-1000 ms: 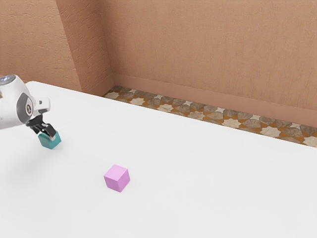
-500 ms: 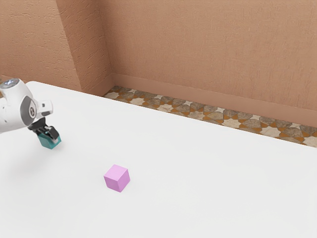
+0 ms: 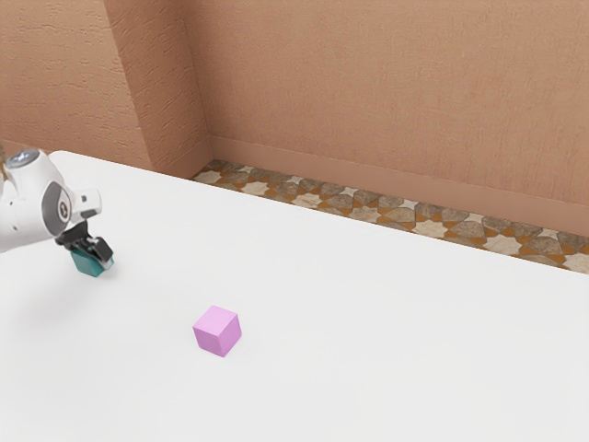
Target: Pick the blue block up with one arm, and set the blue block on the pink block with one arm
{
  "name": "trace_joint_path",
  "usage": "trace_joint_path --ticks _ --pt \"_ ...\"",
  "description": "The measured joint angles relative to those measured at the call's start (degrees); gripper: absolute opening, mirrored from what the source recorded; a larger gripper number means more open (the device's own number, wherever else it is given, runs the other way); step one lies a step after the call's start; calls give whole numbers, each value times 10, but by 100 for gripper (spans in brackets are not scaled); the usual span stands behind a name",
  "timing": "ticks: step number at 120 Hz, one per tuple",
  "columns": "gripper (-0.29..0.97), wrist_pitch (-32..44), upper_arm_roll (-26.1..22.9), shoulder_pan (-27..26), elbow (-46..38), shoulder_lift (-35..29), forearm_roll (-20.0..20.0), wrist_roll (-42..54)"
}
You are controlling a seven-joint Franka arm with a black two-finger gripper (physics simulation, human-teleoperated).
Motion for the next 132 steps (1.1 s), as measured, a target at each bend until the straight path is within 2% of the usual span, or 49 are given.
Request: trace_joint_path --ticks 8,26,45,56,62,79,97,111,117,132 --pt "66 0 0 0 0 0 -2 0" --pt "44 0 0 -1 -1 -3 -3 -4" --pt "38 1 0 -2 -5 -9 -2 -9" --pt "38 2 0 -6 -22 -34 -1 -12" --pt "38 2 0 -11 -43 -63 -1 -15" --pt "38 1 0 -77 -181 -237 2 -46" --pt "38 -19 -3 -121 -252 -337 6 -104" --pt "38 -42 -4 -182 -282 -382 29 -169" --pt "38 -51 -5 -214 -286 -387 37 -201" --pt "38 -66 -18 -253 -289 -386 52 -277"
